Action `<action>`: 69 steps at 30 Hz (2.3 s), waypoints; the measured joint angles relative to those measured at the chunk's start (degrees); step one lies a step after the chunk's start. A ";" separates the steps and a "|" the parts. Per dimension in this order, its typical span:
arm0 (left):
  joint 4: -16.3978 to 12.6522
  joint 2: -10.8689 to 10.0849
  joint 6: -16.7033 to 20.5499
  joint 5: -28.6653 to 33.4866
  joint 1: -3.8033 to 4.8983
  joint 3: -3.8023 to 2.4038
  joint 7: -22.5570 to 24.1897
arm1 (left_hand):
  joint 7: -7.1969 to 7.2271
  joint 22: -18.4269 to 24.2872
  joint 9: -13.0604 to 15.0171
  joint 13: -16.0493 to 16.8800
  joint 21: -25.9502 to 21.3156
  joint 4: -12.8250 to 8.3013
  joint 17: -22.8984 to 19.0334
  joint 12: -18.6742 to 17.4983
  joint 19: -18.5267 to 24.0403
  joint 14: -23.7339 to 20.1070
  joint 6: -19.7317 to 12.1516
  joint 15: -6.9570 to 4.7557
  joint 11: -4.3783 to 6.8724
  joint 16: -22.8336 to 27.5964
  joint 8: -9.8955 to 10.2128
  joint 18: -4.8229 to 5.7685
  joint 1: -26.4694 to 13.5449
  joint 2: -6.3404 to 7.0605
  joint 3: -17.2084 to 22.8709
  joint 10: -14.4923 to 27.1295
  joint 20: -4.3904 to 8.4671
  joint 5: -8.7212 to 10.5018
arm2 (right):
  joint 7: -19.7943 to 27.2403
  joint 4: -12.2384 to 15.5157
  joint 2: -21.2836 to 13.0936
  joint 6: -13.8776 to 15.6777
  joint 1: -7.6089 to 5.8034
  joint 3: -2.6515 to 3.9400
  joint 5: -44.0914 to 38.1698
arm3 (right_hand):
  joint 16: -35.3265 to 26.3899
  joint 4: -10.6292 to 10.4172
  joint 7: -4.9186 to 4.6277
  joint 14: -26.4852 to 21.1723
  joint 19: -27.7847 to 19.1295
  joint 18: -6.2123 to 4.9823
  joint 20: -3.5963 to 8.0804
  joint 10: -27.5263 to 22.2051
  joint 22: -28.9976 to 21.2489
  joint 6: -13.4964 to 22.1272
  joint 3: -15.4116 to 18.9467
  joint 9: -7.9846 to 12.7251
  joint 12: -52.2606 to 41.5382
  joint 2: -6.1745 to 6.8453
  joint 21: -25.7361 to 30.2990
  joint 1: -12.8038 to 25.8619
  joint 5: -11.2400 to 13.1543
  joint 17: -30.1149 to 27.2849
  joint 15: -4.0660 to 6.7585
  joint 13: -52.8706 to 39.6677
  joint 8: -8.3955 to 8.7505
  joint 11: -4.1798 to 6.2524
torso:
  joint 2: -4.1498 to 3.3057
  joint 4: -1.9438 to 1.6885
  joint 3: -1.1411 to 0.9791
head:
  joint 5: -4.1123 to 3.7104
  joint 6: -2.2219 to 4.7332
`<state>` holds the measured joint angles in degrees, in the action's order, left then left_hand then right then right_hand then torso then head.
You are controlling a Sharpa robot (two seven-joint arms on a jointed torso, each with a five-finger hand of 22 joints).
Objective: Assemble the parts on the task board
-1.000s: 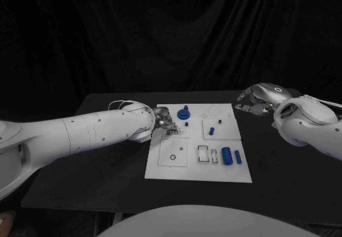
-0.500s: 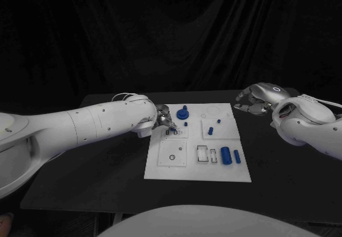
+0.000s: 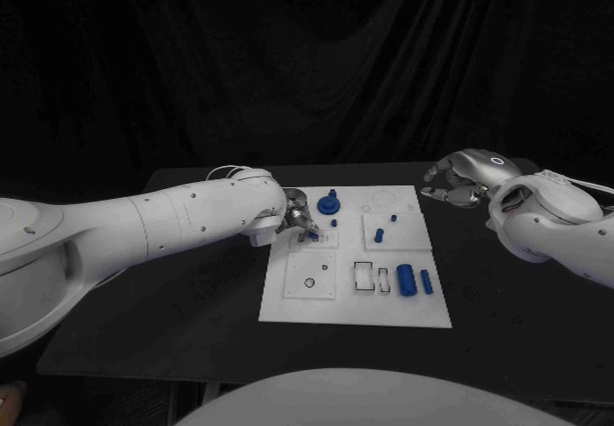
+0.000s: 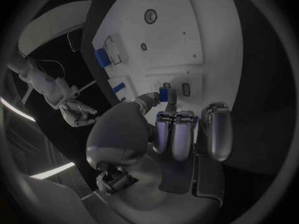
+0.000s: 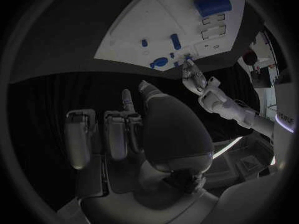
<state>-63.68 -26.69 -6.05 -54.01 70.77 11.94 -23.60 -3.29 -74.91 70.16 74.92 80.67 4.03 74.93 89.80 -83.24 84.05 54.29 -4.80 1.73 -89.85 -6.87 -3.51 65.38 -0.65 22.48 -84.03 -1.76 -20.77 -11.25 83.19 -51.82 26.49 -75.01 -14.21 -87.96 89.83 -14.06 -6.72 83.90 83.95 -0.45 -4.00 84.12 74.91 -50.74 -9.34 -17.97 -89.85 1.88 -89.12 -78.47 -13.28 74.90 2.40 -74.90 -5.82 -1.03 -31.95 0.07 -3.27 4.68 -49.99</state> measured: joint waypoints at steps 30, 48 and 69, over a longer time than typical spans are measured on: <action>0.79 0.72 -0.79 0.22 -0.26 0.19 -1.05 | 0.01 0.01 -0.03 -0.01 0.00 -0.24 -0.01 0.00 0.00 0.00 -0.26 0.00 0.00 0.00 0.22 0.00 0.06 -0.19 0.56 0.00 0.00 0.34 | -0.12 -0.10 0.17 -0.38 0.00 -0.01 0.00 | 0.00 0.16 0.00 0.00 0.00 0.00 0.00 0.00 0.03 0.00 -0.16 0.05 0.00 0.00 0.00 0.00 0.00 0.00 0.00 -0.04 0.23 0.00 | -0.01 -0.01 -0.03 | -0.04 0.00; 1.44 1.21 -1.42 0.31 -0.48 0.07 -1.40 | 0.03 0.01 0.09 -0.01 0.00 -0.48 -0.02 0.00 0.00 0.00 -0.22 0.00 0.00 0.00 0.45 0.00 -0.07 -0.54 1.12 0.00 0.00 2.54 | -0.19 -0.24 0.33 -0.65 0.00 0.00 0.00 | 0.00 0.16 0.00 0.00 0.00 0.00 0.00 0.00 0.02 0.00 -0.16 0.05 0.00 0.00 0.00 0.00 0.00 0.00 0.00 -0.03 0.23 0.00 | 0.00 -0.05 -0.02 | 0.07 0.00; 1.76 1.22 -0.82 0.24 -0.85 -0.04 -1.29 | -1.75 -0.03 -4.33 -0.01 -0.48 5.87 -0.03 0.00 -0.01 -0.20 -1.99 1.44 -1.85 0.00 2.99 0.00 -7.07 -0.15 -7.00 0.00 -1.24 13.88 | -0.33 -0.29 0.45 -1.01 0.00 -0.01 0.00 | 0.00 0.16 0.00 0.00 0.00 0.00 0.00 0.00 0.01 0.00 -0.16 0.11 0.00 0.00 0.25 0.00 0.00 0.00 0.00 -0.02 0.23 0.00 | -0.02 0.00 -0.05 | 0.35 0.00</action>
<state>-61.92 -25.47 -6.86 -53.78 69.93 11.91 -24.89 -5.04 -74.94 65.83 74.91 80.19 9.90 74.91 89.80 -83.25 83.86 52.31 -3.36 -0.12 -89.85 -3.88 -3.51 58.31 -0.81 15.48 -84.03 -3.00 -6.90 -11.58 82.90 -51.37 25.48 -75.01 -14.22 -87.96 89.83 -13.90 -6.72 83.90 83.95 -0.45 -4.00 84.13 74.92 -50.74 -9.49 -17.86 -89.85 1.88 -88.87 -78.47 -13.28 74.90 2.40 -74.92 -5.59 -1.03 -31.97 0.07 -3.32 5.03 -49.99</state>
